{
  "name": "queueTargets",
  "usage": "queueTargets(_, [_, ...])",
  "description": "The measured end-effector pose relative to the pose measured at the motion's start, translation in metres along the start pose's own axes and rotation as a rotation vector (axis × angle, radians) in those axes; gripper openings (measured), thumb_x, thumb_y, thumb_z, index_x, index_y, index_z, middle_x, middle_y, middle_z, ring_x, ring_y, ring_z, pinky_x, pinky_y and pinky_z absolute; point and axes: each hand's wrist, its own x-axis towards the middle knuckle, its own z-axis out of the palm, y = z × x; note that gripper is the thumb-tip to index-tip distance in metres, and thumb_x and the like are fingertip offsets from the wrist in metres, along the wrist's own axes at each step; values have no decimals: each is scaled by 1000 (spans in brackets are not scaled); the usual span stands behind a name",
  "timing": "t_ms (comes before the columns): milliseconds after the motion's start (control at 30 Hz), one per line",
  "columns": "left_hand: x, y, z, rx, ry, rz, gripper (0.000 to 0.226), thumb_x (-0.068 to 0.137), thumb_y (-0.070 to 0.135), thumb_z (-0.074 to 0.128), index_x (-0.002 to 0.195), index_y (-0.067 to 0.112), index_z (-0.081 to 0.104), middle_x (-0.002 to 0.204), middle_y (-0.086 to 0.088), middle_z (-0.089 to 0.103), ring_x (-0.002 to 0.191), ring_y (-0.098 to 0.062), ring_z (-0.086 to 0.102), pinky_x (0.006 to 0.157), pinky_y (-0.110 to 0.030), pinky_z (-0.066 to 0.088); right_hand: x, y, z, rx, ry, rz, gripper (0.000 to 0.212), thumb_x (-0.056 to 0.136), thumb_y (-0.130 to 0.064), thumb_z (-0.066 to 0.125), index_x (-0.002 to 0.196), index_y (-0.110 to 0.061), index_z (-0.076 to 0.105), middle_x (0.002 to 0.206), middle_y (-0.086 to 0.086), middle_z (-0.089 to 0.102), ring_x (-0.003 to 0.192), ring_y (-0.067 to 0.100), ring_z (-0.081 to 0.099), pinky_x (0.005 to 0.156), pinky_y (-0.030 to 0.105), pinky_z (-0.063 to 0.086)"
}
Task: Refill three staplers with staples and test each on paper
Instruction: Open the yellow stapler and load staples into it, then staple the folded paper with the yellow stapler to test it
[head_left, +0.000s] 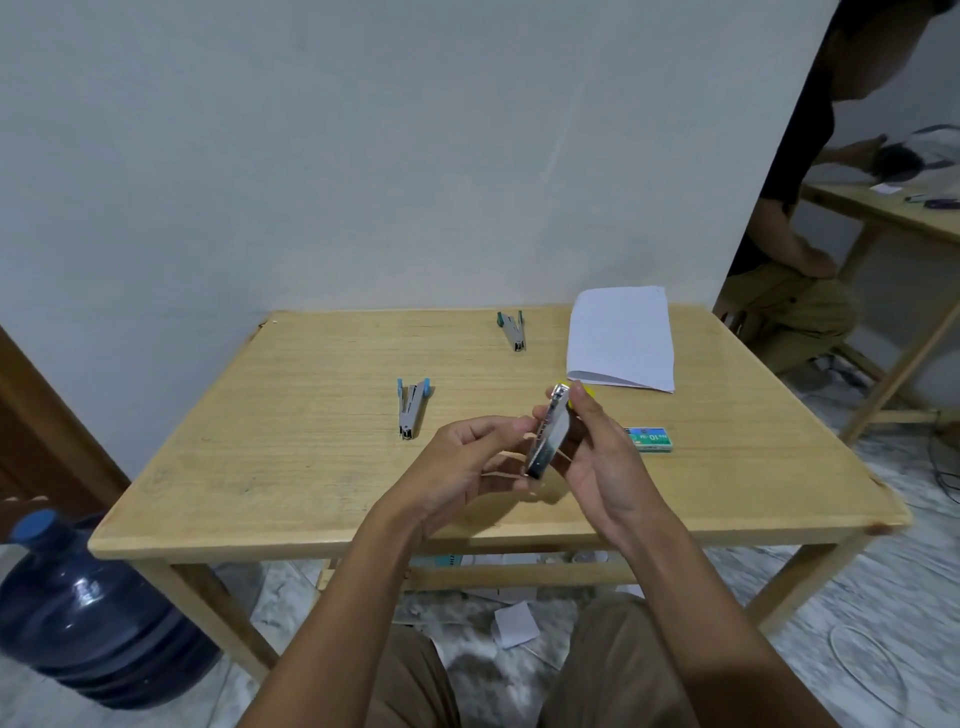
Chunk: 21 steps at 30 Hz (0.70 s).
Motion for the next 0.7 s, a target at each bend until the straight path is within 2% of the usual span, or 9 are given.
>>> queueTargets(100, [17,4,-1,177,178,0,28,87,37,71,100,12,76,93,-11,76,74,-23,72,72,-33,60,-5,-17,-15,-58,55,-51,65,67,-59,81,106,-10,66,80,7,67,69,21,67,67,31,56])
queueTargets(200, [57,8,6,402,339,38,20,92,39,66,92,21,75,88,-3,75,63,-9,70,64,-25,59,-10,-38,-35,-222,114,-62,62,68,-70,74,98,-16,65,69,0,53,50,14,45,49,26,40])
queueTargets(267, [95,8,17,501,387,58,20,93,41,64,90,23,72,86,-1,72,61,-8,67,59,-24,56,-12,-52,-51,-304,176,-64,72,61,-78,72,96,-16,65,66,-3,46,47,11,34,47,26,28])
queueTargets(333, [135,5,28,596,403,32,28,93,43,63,100,17,71,97,-5,71,83,-20,69,73,-30,56,-13,-63,-67,-366,247,-64,78,58,-80,69,98,-14,65,64,-5,43,46,8,30,44,24,26])
queueTargets(400, [172,0,36,723,450,-35,42,94,46,58,112,9,67,109,-9,68,105,-30,64,88,-37,52,-12,-72,-83,-425,302,-61,65,61,-77,69,91,-19,65,62,-6,45,46,7,32,42,23,28])
queueTargets(467, [201,-2,41,873,497,-79,46,95,48,52,98,5,67,93,-14,67,97,-34,64,77,-35,48,-8,-78,-99,-496,332,-64,44,68,-72,70,75,-29,64,62,-7,49,46,8,34,43,25,30])
queueTargets(500, [212,-2,42,947,510,-106,52,95,51,50,97,2,67,93,-17,66,95,-36,65,72,-35,48,-6,-80,-106,-534,343,-71,38,72,-69,70,69,-32,64,61,-9,52,45,7,36,44,25,31])
queueTargets(600, [241,0,45,1075,513,-196,61,90,60,52,104,2,65,115,-17,66,102,-33,65,75,-34,48,2,-85,-123,-571,350,-102,30,79,-62,68,66,-35,64,60,-9,53,45,-2,49,43,23,33])
queueTargets(700, [262,2,47,1131,519,-244,45,84,53,62,93,9,58,119,-12,64,100,-30,65,71,-31,48,12,-89,-137,-572,361,-114,28,82,-60,68,73,-34,67,61,-10,53,46,4,38,43,23,32])
